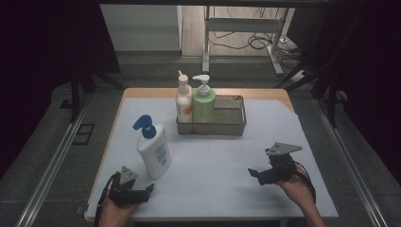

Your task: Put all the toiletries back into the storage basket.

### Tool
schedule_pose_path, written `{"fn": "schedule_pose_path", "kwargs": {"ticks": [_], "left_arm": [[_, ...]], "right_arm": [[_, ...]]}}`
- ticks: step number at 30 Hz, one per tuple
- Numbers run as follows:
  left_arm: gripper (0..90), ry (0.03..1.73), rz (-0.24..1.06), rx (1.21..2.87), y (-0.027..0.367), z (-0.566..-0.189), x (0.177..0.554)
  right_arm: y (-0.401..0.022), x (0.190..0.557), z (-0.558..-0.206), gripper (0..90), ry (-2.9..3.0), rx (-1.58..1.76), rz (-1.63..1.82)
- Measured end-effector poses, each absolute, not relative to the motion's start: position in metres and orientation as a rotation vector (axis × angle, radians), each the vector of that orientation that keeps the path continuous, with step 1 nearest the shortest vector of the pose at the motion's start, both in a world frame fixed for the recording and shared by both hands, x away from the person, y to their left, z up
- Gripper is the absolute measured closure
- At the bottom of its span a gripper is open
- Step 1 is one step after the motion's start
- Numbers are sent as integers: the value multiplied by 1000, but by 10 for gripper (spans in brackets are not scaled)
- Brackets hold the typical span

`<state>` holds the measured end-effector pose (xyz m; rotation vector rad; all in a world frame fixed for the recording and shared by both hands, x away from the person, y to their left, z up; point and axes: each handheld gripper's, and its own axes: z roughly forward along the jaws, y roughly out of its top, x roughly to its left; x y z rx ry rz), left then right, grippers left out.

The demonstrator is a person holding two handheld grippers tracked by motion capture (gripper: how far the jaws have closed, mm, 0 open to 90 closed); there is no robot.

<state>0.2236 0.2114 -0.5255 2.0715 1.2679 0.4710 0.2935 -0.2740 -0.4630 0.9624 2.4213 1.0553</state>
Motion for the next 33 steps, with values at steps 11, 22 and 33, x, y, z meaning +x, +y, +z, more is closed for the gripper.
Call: {"fn": "schedule_pose_path", "kwargs": {"ticks": [11, 22, 33], "left_arm": [[127, 1261, 475, 2074, 212, -525, 223], [143, 1254, 473, 2071, 211, -523, 221], [141, 1199, 492, 2039, 205, -509, 218]], "right_arm": [[-275, 284, -493, 0, 2454, 1002, 1035], [-277, 279, -521, 0, 2494, 1037, 1015], [-274, 277, -522, 0, 2487, 1016, 989]]}}
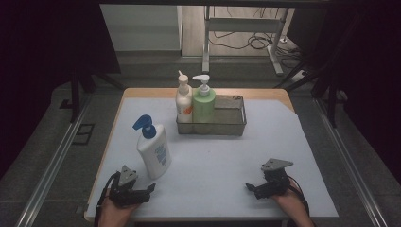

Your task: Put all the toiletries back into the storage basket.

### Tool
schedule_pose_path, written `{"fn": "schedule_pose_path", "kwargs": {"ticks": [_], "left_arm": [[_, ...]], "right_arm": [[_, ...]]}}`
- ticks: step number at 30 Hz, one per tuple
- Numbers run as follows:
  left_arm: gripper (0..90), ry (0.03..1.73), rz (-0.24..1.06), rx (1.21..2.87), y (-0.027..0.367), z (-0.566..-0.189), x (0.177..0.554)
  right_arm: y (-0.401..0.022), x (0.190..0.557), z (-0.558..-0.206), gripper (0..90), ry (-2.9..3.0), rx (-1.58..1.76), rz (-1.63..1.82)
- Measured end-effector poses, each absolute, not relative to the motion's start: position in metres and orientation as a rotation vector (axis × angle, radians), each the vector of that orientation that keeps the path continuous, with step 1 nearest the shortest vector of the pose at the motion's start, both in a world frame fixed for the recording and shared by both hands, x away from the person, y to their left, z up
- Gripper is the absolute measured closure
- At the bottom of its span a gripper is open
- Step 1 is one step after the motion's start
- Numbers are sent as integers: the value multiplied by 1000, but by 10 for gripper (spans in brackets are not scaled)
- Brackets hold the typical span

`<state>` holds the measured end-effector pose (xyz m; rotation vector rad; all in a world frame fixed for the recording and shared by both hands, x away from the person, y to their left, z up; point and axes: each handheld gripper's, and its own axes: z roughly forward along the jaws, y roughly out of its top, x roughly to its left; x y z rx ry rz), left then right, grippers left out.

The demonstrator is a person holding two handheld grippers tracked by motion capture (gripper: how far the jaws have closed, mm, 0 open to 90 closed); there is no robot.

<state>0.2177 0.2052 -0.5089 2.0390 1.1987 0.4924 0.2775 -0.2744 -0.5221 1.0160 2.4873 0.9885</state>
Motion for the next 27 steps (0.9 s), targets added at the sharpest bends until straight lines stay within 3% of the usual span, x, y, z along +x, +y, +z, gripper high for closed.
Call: {"fn": "schedule_pose_path", "kwargs": {"ticks": [21, 27], "left_arm": [[163, 1160, 557, 1941, 196, -480, 227], [217, 1151, 538, 1937, 193, -481, 240]], "right_arm": [[-275, 277, -522, 0, 2486, 1015, 991], [-275, 277, -522, 0, 2486, 1015, 992]]}}
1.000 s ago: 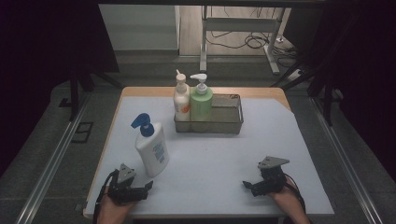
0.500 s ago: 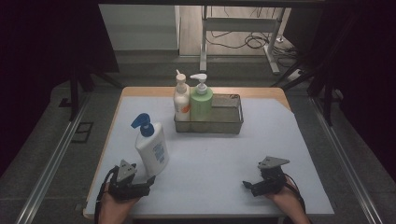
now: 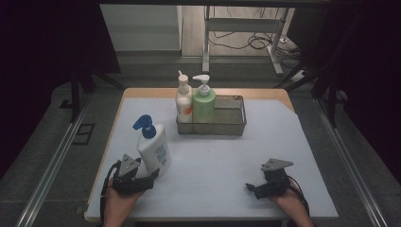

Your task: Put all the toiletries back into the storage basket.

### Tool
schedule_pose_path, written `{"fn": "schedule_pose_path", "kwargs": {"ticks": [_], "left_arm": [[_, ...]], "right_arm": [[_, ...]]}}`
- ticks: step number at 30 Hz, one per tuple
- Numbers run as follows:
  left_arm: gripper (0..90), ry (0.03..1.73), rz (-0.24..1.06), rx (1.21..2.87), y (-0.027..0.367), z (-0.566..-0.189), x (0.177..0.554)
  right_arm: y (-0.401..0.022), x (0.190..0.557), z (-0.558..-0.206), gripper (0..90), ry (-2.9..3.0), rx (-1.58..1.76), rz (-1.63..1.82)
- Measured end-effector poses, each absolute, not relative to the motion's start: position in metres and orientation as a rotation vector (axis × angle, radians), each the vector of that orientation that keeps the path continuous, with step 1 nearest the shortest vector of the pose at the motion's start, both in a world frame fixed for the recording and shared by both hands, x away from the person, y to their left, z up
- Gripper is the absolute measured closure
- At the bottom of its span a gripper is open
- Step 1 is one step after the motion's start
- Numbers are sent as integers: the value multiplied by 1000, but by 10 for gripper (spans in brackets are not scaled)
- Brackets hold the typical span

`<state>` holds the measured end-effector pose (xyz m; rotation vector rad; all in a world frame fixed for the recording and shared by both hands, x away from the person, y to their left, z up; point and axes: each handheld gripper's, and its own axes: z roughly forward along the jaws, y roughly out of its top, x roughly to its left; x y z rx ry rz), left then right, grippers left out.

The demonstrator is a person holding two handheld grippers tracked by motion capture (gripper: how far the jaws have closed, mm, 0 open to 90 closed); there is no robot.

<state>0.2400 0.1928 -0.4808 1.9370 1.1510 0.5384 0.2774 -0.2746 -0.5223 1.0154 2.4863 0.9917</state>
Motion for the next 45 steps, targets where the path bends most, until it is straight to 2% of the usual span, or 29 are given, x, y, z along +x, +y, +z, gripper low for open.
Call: {"fn": "schedule_pose_path", "kwargs": {"ticks": [5, 9, 15, 32, 45], "left_arm": [[237, 1139, 527, 1965, 188, -482, 247], [317, 1133, 514, 1975, 186, -484, 249], [360, 1153, 495, 1965, 185, -494, 258], [400, 1136, 478, 1969, 181, -494, 263], [401, 1066, 432, 1997, 150, -494, 265]], "right_arm": [[-275, 277, -522, 0, 2486, 1015, 992], [-275, 277, -522, 0, 2486, 1016, 992], [-275, 277, -522, 0, 2486, 1016, 993], [-275, 277, -522, 0, 2487, 1017, 993], [-275, 277, -522, 0, 2486, 1016, 993]]}}
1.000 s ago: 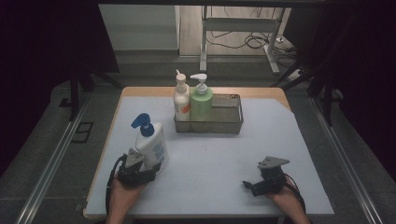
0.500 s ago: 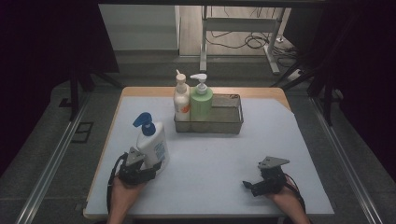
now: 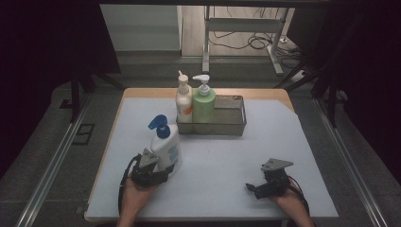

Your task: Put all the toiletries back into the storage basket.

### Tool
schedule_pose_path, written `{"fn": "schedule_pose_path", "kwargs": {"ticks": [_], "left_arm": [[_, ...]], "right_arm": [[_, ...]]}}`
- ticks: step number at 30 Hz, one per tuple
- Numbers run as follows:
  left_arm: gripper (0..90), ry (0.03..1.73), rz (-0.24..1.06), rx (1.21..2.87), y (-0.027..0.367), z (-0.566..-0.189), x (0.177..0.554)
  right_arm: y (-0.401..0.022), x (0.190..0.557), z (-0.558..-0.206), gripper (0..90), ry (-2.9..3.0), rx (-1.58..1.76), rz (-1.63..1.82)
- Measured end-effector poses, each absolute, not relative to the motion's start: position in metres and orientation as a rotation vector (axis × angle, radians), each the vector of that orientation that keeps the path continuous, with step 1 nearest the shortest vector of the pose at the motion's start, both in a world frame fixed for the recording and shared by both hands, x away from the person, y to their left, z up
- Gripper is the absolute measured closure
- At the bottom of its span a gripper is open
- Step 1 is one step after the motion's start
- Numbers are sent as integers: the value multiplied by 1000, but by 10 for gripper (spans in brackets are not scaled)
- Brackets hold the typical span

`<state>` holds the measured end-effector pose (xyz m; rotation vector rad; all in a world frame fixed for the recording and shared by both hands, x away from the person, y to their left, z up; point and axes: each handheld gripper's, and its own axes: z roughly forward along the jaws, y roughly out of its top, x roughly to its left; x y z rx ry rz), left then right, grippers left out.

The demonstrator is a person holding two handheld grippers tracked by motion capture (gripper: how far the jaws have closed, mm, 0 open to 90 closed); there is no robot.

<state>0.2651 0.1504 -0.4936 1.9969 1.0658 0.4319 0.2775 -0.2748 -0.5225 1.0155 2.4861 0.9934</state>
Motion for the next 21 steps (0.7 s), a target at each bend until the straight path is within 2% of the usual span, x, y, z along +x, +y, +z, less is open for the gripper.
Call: {"fn": "schedule_pose_path", "kwargs": {"ticks": [21], "left_arm": [[401, 985, 386, 2030, 99, -493, 258]], "right_arm": [[-275, 277, -522, 0, 2486, 1017, 993]]}}
